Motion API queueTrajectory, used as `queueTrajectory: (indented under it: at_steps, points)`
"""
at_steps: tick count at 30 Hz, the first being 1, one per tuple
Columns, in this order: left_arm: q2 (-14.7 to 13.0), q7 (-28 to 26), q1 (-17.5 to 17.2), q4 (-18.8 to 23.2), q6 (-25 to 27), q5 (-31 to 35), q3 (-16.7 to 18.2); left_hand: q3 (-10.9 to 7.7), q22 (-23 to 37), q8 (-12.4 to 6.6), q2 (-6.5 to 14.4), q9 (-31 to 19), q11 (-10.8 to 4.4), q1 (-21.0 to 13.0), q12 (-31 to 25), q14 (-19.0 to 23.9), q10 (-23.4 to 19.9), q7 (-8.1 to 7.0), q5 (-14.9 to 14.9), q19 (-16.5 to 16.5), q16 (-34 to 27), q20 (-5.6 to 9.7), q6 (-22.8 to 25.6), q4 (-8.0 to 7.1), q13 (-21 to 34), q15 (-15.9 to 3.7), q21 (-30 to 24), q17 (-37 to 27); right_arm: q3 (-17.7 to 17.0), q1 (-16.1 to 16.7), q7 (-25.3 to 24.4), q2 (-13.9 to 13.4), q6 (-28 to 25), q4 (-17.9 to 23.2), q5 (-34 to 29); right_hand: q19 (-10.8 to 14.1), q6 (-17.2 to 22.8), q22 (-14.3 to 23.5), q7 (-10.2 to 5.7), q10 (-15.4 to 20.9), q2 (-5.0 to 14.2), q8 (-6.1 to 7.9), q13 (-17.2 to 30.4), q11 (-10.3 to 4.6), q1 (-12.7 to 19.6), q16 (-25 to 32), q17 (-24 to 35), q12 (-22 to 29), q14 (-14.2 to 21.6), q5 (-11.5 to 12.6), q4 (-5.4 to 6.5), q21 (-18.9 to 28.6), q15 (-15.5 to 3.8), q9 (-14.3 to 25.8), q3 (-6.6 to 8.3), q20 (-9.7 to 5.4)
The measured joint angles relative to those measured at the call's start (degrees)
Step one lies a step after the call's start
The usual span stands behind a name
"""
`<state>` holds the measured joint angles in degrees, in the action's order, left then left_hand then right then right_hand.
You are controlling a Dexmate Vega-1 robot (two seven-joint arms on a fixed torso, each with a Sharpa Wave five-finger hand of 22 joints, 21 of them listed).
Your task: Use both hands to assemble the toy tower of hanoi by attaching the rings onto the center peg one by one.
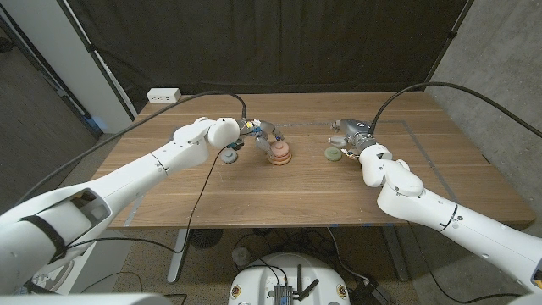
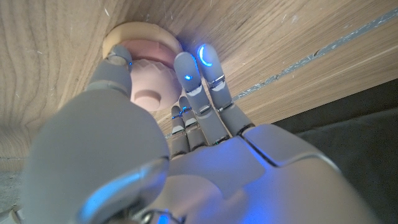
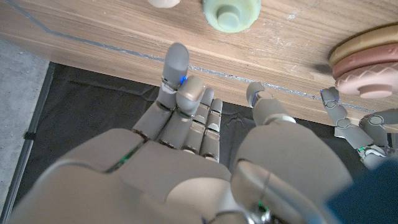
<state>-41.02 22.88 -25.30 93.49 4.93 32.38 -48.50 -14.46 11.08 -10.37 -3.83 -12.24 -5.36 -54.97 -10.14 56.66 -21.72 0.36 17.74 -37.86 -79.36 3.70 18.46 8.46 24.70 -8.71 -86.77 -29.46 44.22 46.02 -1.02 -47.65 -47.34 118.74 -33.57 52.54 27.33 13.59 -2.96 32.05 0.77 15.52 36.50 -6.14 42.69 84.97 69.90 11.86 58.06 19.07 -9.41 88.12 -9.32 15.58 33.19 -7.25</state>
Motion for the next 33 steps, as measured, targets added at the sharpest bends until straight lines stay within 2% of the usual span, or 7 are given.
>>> queueTrajectory:
  at_steps: [14, 17, 19, 26, 29, 33]
  points:
    - [-0.88, 0.24, -0.91, 1.35, 0.79, -0.20, 0.75, 0.24, -0.16, -0.71, -0.23, 0.26, -0.08, 0.23, -0.55, -1.10, -0.20, -0.09, 0.00, 0.00, 0.44, 0.00, 0.32, -0.07, -0.26, 0.32, 0.00, 0.10, 0.33, -0.43, 0.18, -0.08, -0.09, 0.23, -0.01, 0.00, 0.36, 0.00, 0.06, 0.00, -0.01, -0.22, 0.00, 0.00, -0.01, 0.22, -0.04, 0.00, 0.00, 0.22, 0.25, 0.00, 0.00, -0.01, 0.24, 0.00]
    - [-1.58, -0.16, -1.72, 2.31, 1.72, -0.30, 1.46, 0.24, -0.10, -0.71, -0.23, 0.26, -0.38, 0.23, -0.89, -1.10, -0.50, -0.18, 0.00, -0.01, 0.44, 0.00, 0.50, -0.07, -0.26, 0.32, 0.00, 0.10, 0.34, -0.56, 0.30, -0.09, 0.05, 0.24, -0.07, 0.00, 1.87, 0.00, -0.21, 0.00, -0.02, 0.44, 0.00, 0.00, -0.02, 0.22, 0.00, 0.01, 0.00, 0.22, 0.25, 0.00, 0.00, 0.28, 0.24, 0.00]
    - [-1.97, -0.51, -2.12, 2.83, 2.17, -0.39, 1.84, 0.24, -0.01, -0.77, -0.23, 0.26, -0.51, 0.23, -0.93, -1.10, -0.63, -0.18, 0.00, 0.00, 0.04, 0.00, 0.50, -0.07, -0.26, 0.32, 0.00, 0.10, 0.34, -0.61, 0.37, -0.09, 0.15, 0.24, -0.10, 0.00, 2.06, 0.00, -0.21, 0.00, -0.61, 0.44, 0.00, 0.00, -0.61, 0.22, 0.00, 0.01, 0.00, 0.22, 0.25, 0.00, 0.00, 0.52, 0.24, 0.00]
    - [-3.78, -1.59, -3.89, 5.10, 3.81, -0.75, 3.59, 0.24, 0.00, -1.18, -0.23, 0.26, -0.79, 0.22, -1.34, -1.10, -1.52, -0.57, 0.00, -0.01, 0.04, 0.00, 1.50, -0.07, -0.53, 0.32, 0.00, 0.10, 0.34, -0.81, 0.41, -0.04, 0.79, -0.05, -0.15, 0.00, 2.02, 0.00, -0.17, 0.00, -0.61, 0.44, 0.30, 0.00, -0.61, 0.44, 0.00, -0.21, 0.00, 0.22, 0.24, 0.00, 0.00, 0.80, 0.24, -0.01]
    - [-4.57, -2.03, -4.76, 6.09, 4.63, -1.02, 4.33, 0.24, 0.00, -1.58, -0.23, 0.26, -1.10, 0.22, -1.34, -1.09, -1.83, -0.63, 0.00, -0.01, 0.04, 0.00, 1.80, -0.07, -0.53, 0.32, 0.00, 0.10, 0.32, -0.91, 0.41, -0.01, 1.15, -0.22, -0.15, -0.01, 1.33, 0.00, 0.34, 0.00, -0.61, 0.44, 0.30, 0.00, -0.61, 0.44, -0.04, -0.21, 0.00, 0.22, 0.24, 0.00, 0.00, 0.81, 0.24, 0.00]
    - [-5.88, -2.74, -6.21, 7.91, 6.02, -1.14, 5.54, 0.24, 0.00, -1.58, -0.22, 0.26, -1.14, 0.22, -1.34, -1.08, -2.39, -0.76, 0.00, -0.01, -0.40, 0.00, 2.30, -0.07, -0.53, 0.33, 0.00, 0.10, 0.29, -1.00, 0.47, 0.06, 1.44, -0.45, -0.15, -0.01, 0.99, 0.00, 0.00, -0.02, -0.61, 0.44, 0.29, 0.02, -0.61, 0.43, -0.09, -0.21, 0.00, 0.22, 0.08, 0.00, 0.00, 0.81, 0.41, 0.00]
